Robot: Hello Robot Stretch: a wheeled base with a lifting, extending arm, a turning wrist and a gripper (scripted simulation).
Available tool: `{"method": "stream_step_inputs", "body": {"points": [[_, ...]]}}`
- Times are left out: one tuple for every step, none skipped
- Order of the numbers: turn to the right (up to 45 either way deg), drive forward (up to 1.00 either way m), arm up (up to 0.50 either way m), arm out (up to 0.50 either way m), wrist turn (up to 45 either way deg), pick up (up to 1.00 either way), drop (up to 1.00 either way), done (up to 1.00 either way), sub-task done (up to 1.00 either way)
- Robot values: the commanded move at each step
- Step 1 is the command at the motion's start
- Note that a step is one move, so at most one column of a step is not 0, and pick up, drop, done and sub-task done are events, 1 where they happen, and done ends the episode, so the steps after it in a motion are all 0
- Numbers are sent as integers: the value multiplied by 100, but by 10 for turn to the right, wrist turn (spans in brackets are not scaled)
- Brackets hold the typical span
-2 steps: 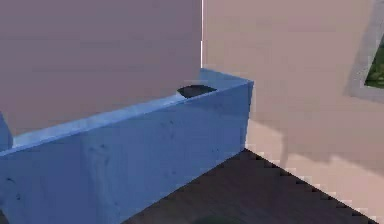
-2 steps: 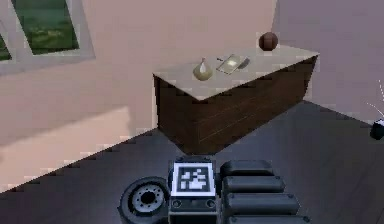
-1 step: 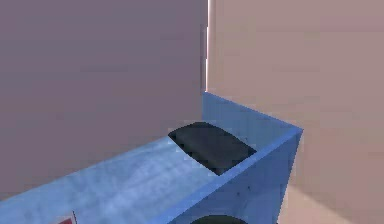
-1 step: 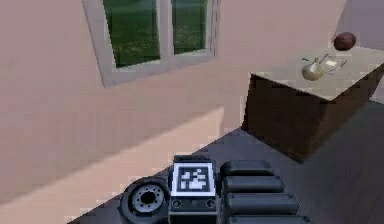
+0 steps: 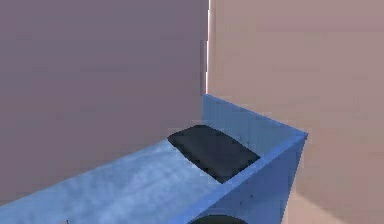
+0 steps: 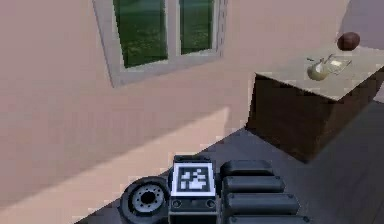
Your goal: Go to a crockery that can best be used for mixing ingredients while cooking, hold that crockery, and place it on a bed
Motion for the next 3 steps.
{"method": "stream_step_inputs", "body": {"points": [[450, 0, 0, 0, 0, 0, 0, 0, 0], [450, 0, 0, 0, 0, 0, 0, 0, 0], [180, 0, 0, 0, 0, 0, 0, 0, 0]]}}
